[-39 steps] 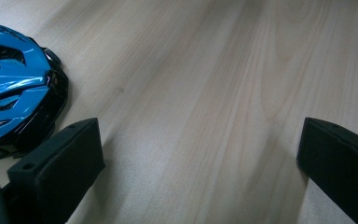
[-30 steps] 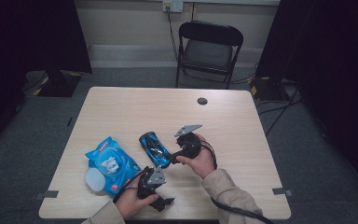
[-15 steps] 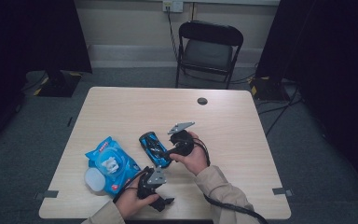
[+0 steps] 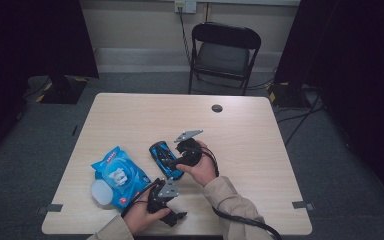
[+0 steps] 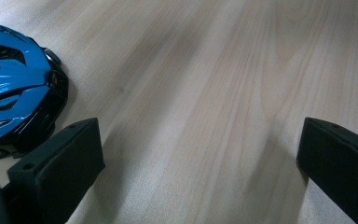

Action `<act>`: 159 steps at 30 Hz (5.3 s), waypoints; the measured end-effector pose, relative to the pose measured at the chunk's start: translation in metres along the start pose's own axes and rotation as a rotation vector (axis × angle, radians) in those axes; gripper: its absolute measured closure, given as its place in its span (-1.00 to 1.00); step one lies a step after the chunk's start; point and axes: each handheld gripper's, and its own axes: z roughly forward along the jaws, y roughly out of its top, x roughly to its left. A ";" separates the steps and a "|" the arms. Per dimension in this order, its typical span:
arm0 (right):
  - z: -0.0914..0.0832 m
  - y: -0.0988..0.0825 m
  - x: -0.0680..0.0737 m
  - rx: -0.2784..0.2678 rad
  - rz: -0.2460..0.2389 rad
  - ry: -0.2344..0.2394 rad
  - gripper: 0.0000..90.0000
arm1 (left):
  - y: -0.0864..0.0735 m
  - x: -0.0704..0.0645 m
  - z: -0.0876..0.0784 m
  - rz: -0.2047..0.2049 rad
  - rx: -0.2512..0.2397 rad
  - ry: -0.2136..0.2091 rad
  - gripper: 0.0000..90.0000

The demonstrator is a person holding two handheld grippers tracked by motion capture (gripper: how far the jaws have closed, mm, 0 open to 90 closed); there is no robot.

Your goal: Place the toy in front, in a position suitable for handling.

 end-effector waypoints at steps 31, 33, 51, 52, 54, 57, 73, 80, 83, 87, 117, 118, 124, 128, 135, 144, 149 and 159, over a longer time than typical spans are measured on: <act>0.037 -0.003 0.004 0.008 0.031 -0.065 -0.60 | 0.000 0.000 0.000 0.008 0.006 0.002 -1.00; 0.038 -0.004 0.004 -0.001 0.036 -0.061 -0.58 | 0.000 0.000 0.000 0.008 0.006 0.003 -1.00; 0.041 -0.002 0.007 -0.006 0.039 -0.050 -0.53 | 0.000 0.001 0.000 0.009 0.006 0.002 -1.00; 0.041 -0.002 0.007 -0.002 0.039 -0.051 -0.53 | 0.000 0.000 0.000 0.008 0.006 0.003 -1.00; 0.044 -0.004 0.007 0.005 0.035 -0.051 -0.53 | 0.000 0.000 0.000 0.007 0.005 0.003 -1.00; 0.047 -0.006 0.007 0.016 0.040 -0.054 -0.54 | 0.000 0.000 0.000 0.007 0.005 0.003 -1.00; 0.053 -0.008 0.010 0.031 0.062 -0.092 -0.51 | 0.000 0.001 0.000 0.008 0.006 0.002 -1.00; 0.048 -0.007 0.009 0.036 0.031 -0.097 -0.40 | 0.000 0.001 -0.001 0.013 0.007 0.002 -1.00; 0.045 -0.007 0.007 0.040 0.018 -0.095 -0.38 | 0.000 0.001 -0.001 0.014 0.007 0.002 -1.00; 0.044 -0.007 0.007 0.046 0.002 -0.090 -0.38 | 0.000 0.001 -0.001 0.014 0.007 0.002 -1.00; 0.050 -0.012 0.007 0.047 -0.023 -0.103 -0.42 | 0.000 0.001 -0.001 0.014 0.008 0.002 -1.00; 0.049 -0.012 0.006 0.052 -0.025 -0.100 -0.42 | 0.000 0.001 -0.001 0.014 0.008 0.002 -1.00; 0.046 -0.012 0.004 0.060 -0.028 -0.095 -0.42 | 0.000 0.001 -0.001 0.013 0.007 0.002 -1.00; 0.038 -0.011 -0.002 0.048 -0.021 -0.109 -0.39 | 0.000 0.001 -0.001 0.014 0.007 0.002 -1.00; 0.020 -0.012 -0.014 0.034 -0.007 -0.126 -0.39 | 0.000 0.001 -0.001 0.013 0.007 0.002 -1.00; -0.009 -0.018 -0.031 0.020 -0.006 -0.156 -0.39 | 0.000 0.001 -0.001 0.013 0.007 0.001 -1.00; -0.023 -0.030 -0.044 0.021 0.006 -0.174 -0.39 | 0.000 0.001 -0.001 0.012 0.007 0.001 -1.00; -0.049 -0.053 -0.071 0.014 0.056 -0.212 -0.39 | 0.000 0.001 -0.001 0.016 0.010 0.001 -1.00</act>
